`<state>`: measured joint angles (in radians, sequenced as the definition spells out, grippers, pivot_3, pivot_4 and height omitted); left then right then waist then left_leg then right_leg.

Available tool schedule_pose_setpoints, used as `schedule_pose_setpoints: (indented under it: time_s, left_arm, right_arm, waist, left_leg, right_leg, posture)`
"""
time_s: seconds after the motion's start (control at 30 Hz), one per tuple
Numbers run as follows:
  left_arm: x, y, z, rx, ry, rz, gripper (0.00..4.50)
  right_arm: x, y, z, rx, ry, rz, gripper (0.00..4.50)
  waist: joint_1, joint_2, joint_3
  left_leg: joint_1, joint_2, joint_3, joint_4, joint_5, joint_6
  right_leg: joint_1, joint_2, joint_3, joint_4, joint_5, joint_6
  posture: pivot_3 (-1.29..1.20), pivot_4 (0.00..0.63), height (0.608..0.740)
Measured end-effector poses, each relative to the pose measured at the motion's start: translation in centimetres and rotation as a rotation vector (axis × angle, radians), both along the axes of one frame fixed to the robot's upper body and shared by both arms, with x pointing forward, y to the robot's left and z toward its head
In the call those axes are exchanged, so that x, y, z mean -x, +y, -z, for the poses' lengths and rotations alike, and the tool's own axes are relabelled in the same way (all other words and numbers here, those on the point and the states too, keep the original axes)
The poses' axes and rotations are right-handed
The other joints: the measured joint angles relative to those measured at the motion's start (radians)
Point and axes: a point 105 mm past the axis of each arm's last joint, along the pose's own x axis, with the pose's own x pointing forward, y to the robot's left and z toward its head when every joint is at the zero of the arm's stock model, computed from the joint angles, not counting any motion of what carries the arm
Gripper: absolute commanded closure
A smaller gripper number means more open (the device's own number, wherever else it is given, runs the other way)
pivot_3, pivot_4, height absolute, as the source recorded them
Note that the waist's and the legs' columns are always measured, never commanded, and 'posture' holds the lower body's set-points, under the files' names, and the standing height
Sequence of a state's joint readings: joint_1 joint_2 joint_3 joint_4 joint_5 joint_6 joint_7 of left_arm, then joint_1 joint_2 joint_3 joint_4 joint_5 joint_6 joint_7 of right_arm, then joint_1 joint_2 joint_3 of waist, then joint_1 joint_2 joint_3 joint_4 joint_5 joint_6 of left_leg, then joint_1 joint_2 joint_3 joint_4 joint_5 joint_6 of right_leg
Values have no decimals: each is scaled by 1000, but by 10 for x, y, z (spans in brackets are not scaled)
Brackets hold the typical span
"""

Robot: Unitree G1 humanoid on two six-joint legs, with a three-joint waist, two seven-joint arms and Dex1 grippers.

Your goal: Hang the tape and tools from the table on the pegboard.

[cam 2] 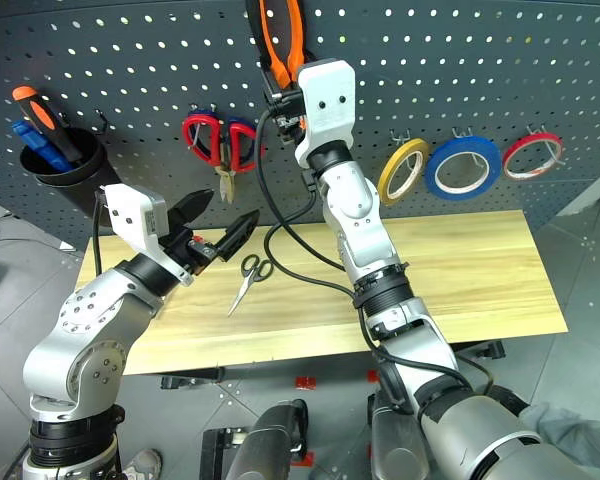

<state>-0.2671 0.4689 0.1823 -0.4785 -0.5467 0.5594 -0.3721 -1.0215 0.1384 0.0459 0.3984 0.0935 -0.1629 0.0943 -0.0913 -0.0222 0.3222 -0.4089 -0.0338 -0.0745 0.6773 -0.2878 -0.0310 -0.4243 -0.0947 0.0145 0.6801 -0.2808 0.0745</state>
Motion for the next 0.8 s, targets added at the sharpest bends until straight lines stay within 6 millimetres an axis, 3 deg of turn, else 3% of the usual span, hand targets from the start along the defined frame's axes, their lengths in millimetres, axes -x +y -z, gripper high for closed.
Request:
schedule_pose_setpoints:
  time_s: [0.23,0.53,0.8]
  left_arm:
    - [-2,0,2,-2,4,2,0]
    - [-9,0,5,-1,6,-2,0]
    - [-12,1,6,2,1,0,0]
  right_arm:
    - [9,-14,-14,20,-47,71,2196]
    - [-21,-33,14,34,37,181,2196]
    - [-25,-32,14,34,33,191,2196]
  waist:
    - [1,0,1]
    - [-5,0,1]
    - [-15,0,1]
  left_leg:
    - [-1,5,0,0,0,0]
    - [-1,5,2,0,0,-1]
    - [-1,6,2,0,0,-1]
  right_leg:
    - [-2,4,-1,1,0,0]
    - [-2,4,0,0,0,0]
    - [-2,5,0,1,1,-1]
  posture:
    - [-76,350,740]
    - [-85,347,740]
    - [-91,348,740]
